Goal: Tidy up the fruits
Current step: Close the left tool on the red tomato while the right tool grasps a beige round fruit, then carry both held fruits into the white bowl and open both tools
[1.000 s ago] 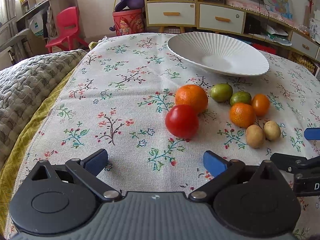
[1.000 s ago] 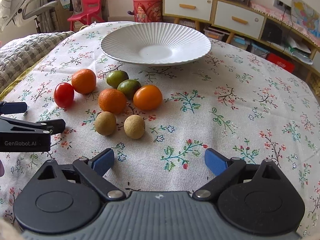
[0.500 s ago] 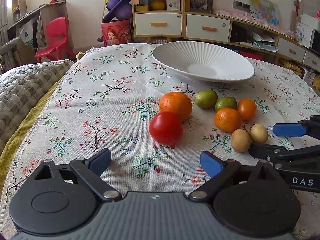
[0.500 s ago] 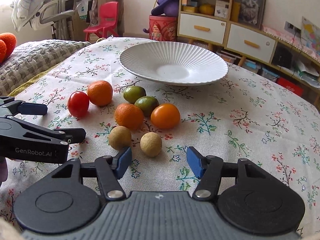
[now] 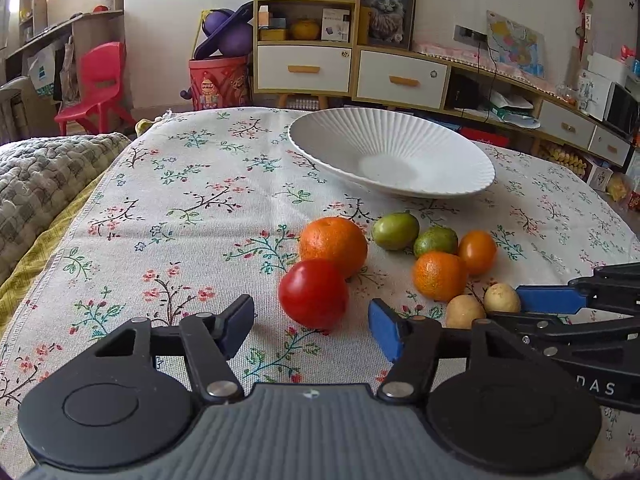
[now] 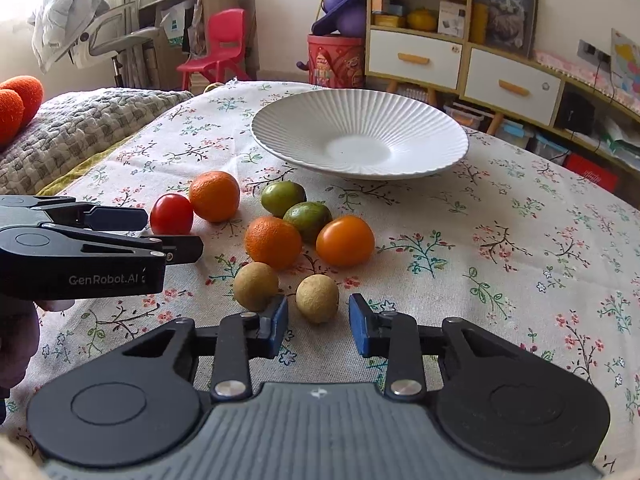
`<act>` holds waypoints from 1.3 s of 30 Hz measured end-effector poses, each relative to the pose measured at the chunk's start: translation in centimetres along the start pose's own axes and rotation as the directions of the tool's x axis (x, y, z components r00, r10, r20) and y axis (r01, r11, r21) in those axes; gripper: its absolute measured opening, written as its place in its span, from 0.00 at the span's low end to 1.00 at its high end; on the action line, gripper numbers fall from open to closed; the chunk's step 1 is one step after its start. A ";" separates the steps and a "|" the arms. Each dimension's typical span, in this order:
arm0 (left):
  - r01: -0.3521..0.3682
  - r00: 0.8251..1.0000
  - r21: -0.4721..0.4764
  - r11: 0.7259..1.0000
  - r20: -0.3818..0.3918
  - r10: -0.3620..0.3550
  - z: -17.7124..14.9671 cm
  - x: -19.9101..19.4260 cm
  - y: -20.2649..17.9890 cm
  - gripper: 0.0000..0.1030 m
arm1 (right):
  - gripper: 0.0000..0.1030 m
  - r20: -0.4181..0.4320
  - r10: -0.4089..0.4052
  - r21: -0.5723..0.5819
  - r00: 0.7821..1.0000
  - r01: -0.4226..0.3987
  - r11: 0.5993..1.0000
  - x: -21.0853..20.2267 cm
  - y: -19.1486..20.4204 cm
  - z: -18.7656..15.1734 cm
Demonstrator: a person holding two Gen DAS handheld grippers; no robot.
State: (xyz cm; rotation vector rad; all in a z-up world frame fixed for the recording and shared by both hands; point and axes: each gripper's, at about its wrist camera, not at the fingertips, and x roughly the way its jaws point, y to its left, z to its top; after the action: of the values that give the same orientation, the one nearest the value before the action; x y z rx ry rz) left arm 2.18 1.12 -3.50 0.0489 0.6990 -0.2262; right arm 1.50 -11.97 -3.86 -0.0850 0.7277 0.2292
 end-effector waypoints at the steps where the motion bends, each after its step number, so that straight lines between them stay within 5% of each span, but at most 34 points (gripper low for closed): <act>1: 0.003 1.000 -0.001 1.000 0.002 -0.003 0.0 0.0 0.0 0.47 | 0.28 0.000 0.003 0.005 1.000 -0.003 1.000 0.0 0.0 0.0; 11: 0.023 1.000 -0.009 1.000 -0.003 -0.023 0.2 0.2 0.2 0.23 | 0.20 0.003 0.018 0.041 1.000 -0.018 0.999 0.1 -0.4 0.2; 22: 0.051 0.998 -0.048 0.998 -0.041 -0.053 1.2 -0.5 0.6 0.22 | 0.20 0.014 0.013 0.075 1.000 -0.014 0.997 -0.5 -0.9 0.9; 39: 0.098 0.995 -0.058 0.993 -0.001 -0.099 4.8 -0.6 -0.3 0.22 | 0.20 0.071 0.008 0.127 0.997 -0.017 0.992 -0.6 -2.0 3.9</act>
State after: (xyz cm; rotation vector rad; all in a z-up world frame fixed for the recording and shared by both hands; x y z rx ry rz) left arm 4.68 0.38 0.57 -0.0406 0.7124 -0.3004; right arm 4.05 -13.45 -0.59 0.0491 0.6709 0.1962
